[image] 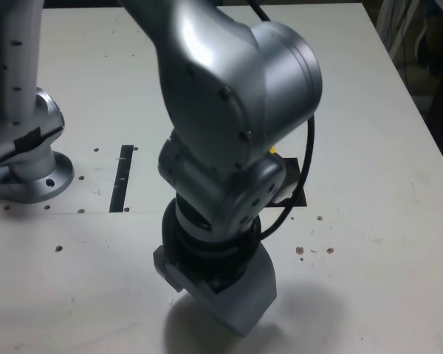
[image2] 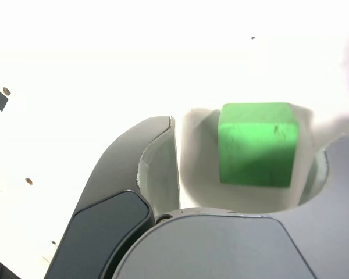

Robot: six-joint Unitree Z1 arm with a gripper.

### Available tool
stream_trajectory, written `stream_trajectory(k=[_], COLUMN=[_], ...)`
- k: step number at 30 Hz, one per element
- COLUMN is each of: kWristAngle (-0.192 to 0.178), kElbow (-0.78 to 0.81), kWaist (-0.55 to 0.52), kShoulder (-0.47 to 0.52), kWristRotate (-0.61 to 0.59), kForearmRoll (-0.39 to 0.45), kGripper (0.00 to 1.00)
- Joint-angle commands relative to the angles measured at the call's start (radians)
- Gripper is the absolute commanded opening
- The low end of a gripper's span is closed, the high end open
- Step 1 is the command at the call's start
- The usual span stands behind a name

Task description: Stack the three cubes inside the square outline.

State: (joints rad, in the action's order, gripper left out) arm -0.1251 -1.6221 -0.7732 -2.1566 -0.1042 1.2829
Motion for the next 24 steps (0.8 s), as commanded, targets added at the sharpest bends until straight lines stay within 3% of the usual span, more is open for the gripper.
stream_trajectory(k=[1, 14, 24], kWristAngle=[-0.001, 0.019, 0.024], kElbow=[-0.007, -0.023, -0.01], kWaist=[0.004, 0.005, 0.005], kShoulder=[-0.011, -0.007, -0.007], kWristRotate=[-0.006, -0.011, -0.012], kForearmRoll=[0.002, -0.022, -0.053], kGripper=[0.6, 0.24, 0.12])
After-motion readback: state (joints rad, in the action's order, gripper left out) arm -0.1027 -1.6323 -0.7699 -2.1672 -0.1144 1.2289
